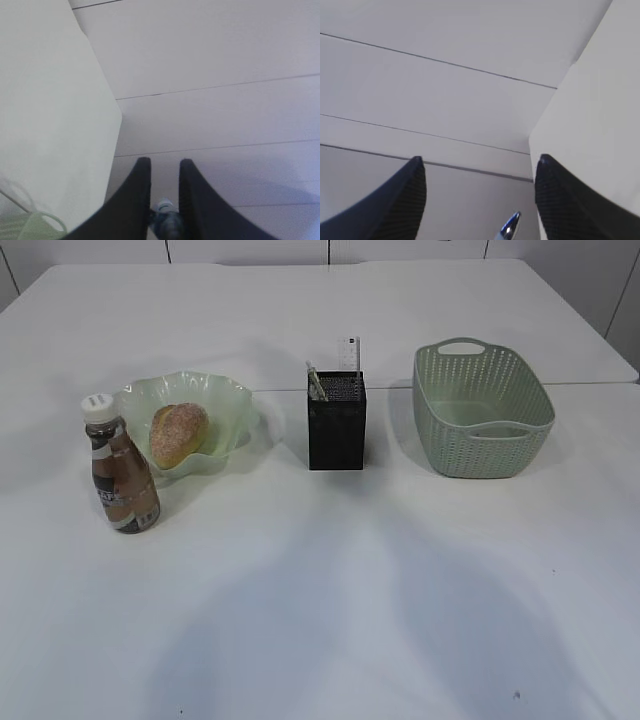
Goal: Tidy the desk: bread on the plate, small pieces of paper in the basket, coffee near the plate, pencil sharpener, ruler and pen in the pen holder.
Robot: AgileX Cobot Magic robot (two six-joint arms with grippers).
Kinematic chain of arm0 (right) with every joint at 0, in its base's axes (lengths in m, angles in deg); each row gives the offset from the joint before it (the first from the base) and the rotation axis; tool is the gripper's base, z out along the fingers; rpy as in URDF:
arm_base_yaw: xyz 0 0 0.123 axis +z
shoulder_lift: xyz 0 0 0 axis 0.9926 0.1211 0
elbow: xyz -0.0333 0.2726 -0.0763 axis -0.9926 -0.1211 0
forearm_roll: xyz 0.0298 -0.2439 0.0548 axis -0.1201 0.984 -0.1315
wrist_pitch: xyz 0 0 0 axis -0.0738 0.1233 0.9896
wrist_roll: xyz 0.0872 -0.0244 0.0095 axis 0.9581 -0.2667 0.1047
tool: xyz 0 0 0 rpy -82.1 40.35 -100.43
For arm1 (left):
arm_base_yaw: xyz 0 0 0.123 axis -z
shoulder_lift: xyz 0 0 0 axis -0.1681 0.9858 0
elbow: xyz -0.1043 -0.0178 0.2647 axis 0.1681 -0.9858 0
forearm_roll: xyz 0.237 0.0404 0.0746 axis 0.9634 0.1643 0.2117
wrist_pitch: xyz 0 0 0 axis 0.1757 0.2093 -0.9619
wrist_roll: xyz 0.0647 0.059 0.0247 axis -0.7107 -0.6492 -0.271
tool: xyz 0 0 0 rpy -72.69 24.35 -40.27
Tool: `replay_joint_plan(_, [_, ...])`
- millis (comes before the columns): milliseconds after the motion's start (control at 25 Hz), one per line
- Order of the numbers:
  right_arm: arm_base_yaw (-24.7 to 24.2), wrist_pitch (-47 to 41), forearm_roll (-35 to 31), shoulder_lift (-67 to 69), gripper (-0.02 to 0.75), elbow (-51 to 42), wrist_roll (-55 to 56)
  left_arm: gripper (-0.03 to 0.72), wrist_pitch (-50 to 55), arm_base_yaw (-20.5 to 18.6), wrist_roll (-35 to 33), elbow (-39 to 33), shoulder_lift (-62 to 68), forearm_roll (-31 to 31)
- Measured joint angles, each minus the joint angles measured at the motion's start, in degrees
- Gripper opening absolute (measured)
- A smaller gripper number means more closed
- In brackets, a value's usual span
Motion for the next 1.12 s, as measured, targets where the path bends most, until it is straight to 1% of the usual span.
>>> replay_joint_plan(40, [-1.4,0.0,0.0,0.0,0.533,0.0,-4.1,0.094,0.8,-0.4,-0.7,0.0,0.0,2.1])
replay_joint_plan(160, [-2.1,0.1,0.0,0.0,0.533,0.0,-9.0,0.093,2.1,-1.6,-3.4,0.0,0.0,8.9])
replay_joint_plan(200, [-2.4,0.1,0.0,0.0,0.533,0.0,-15.6,0.093,2.6,-1.9,-4.7,0.0,0.0,11.7])
replay_joint_plan(280, [-2.4,0.1,-0.1,0.0,0.533,0.0,-23.3,0.093,3.6,-2.5,-7.4,0.0,0.0,16.9])
replay_joint_plan(320, [-2.4,0.1,-0.1,0.0,0.533,0.0,-23.3,0.093,4.1,-2.8,-8.7,0.0,0.0,20.0])
replay_joint_plan(400, [-2.5,-0.1,-0.1,0.0,0.533,0.0,-38.9,0.093,5.5,-3.1,-11.9,0.0,0.0,25.8])
replay_joint_plan(480, [-2.5,-0.8,-0.1,0.0,0.533,0.0,-47.4,0.093,6.9,-3.2,-14.4,0.0,0.0,32.1])
replay_joint_plan(600, [-2.5,-2.7,-0.1,0.0,0.533,0.0,-56.4,0.093,9.7,-3.2,-16.4,0.0,0.0,39.7])
replay_joint_plan(720, [-2.5,-4.0,0.0,0.0,0.533,0.0,-60.6,0.093,11.9,-3.2,-16.8,0.0,0.0,44.7])
replay_joint_plan(840, [-2.5,-5.1,0.2,0.0,0.533,0.0,-63.5,0.093,14.1,-3.2,-17.1,0.0,0.0,51.4])
replay_joint_plan(880, [-2.5,-6.7,0.2,0.0,0.533,0.0,-66.7,0.093,15.1,-3.2,-17.1,0.0,0.0,53.9])
replay_joint_plan(960, [-2.5,-7.3,0.3,0.0,0.533,0.0,-67.8,0.093,17.1,-3.2,-17.1,0.0,0.0,56.8])
replay_joint_plan(1000, [-2.5,-7.8,0.3,0.0,0.533,0.0,-68.5,0.093,17.8,-3.2,-17.1,0.0,0.0,57.0])
replay_joint_plan(1120, [-2.5,-8.0,0.3,0.0,0.533,0.0,-68.6,0.093,18.7,-3.2,-17.1,0.0,0.0,54.4])
